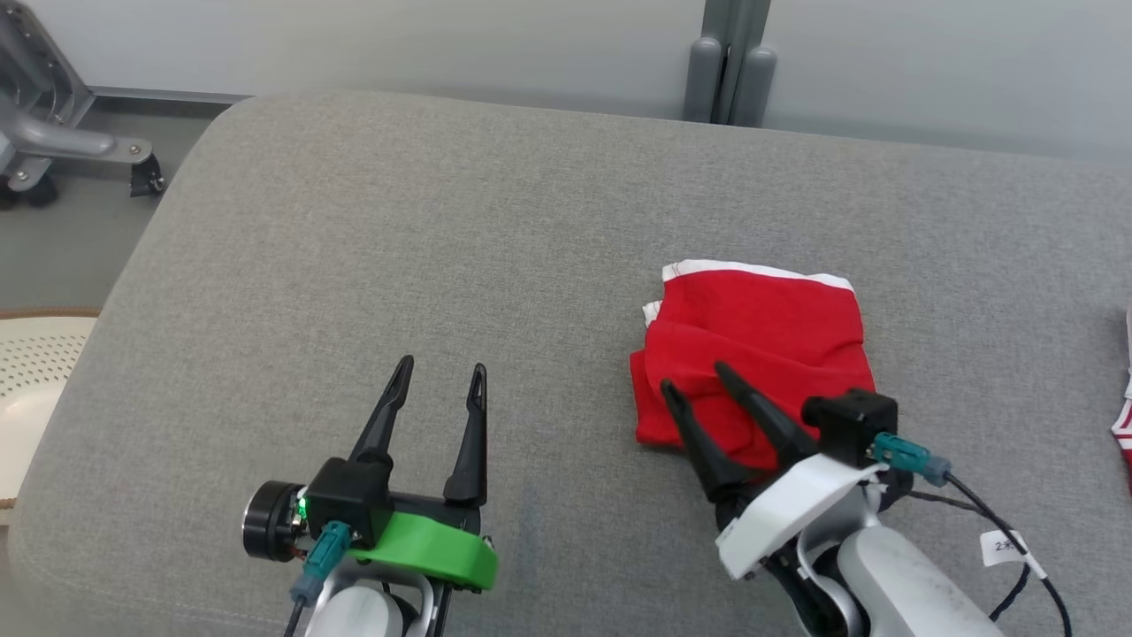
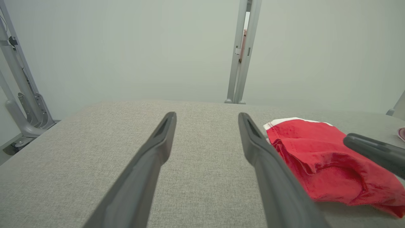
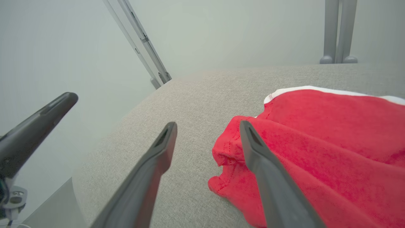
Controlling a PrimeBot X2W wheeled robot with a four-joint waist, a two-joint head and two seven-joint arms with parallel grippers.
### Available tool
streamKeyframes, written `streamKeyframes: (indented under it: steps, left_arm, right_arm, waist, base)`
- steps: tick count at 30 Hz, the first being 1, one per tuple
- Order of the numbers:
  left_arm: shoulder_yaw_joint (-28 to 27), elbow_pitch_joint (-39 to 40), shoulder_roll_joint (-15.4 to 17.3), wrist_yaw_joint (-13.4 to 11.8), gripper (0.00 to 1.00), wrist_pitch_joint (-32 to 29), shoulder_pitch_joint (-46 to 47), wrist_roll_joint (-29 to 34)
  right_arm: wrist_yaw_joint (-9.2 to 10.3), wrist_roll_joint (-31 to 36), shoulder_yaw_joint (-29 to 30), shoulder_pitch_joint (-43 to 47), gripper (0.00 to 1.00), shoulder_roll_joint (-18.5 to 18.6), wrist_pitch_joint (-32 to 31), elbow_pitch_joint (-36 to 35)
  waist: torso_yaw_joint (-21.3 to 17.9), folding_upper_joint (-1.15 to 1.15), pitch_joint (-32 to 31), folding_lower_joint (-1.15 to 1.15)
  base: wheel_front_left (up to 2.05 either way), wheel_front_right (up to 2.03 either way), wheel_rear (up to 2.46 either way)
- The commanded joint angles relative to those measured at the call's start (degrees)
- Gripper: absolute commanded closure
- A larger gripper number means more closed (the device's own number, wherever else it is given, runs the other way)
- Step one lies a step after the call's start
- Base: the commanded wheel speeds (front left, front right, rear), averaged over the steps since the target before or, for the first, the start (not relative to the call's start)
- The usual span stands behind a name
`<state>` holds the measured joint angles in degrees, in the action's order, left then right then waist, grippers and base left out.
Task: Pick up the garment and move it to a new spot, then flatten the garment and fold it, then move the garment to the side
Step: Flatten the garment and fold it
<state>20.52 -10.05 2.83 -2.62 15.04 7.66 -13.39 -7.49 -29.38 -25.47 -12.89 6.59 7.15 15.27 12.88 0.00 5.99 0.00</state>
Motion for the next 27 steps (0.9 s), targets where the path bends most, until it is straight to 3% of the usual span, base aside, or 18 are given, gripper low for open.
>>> streamKeyframes:
  steps: [1, 7, 13, 19, 27]
  left_arm:
    - [-0.5, 0.7, 0.1, -0.1, 0.0, 0.2, -0.1, 0.4]
    - [-1.2, 3.1, 0.1, -0.8, 0.0, 0.2, 0.2, 1.8]
    - [-1.8, 4.2, 0.2, -1.6, 0.0, 0.2, 0.2, 1.8]
    - [-2.5, 5.1, 0.2, -2.8, 0.0, 0.2, -1.2, 2.4]
    - [-1.6, 5.0, 0.2, -2.3, 0.0, 0.2, -0.4, 1.8]
  right_arm:
    - [0.02, 1.9, 0.8, -0.6, 0.0, 0.9, 1.3, -0.9]
    - [0.03, 13.4, 7.2, 0.2, 0.0, 4.2, 6.2, -4.2]
    - [0.03, 21.4, 16.7, 4.4, 0.0, 2.8, 7.8, -8.3]
    - [0.03, 24.2, 22.3, 7.9, 0.0, 0.7, 8.0, -12.1]
    - [0.03, 24.3, 23.2, 8.5, 0.0, -0.3, 8.1, -12.3]
  waist:
    - [-1.0, 0.0, -0.2, 0.0]
    - [-3.6, 0.0, -0.1, 0.0]
    - [-6.0, 0.0, 0.3, 0.0]
    - [-8.0, 0.0, 0.7, 0.0]
    - [-8.0, 0.0, 1.4, 0.0]
  base:
    - [0.0, 0.0, 0.0]
    - [0.0, 0.0, 0.0]
    - [0.0, 0.0, 0.0]
    - [0.0, 0.0, 0.0]
    - [0.0, 0.0, 0.0]
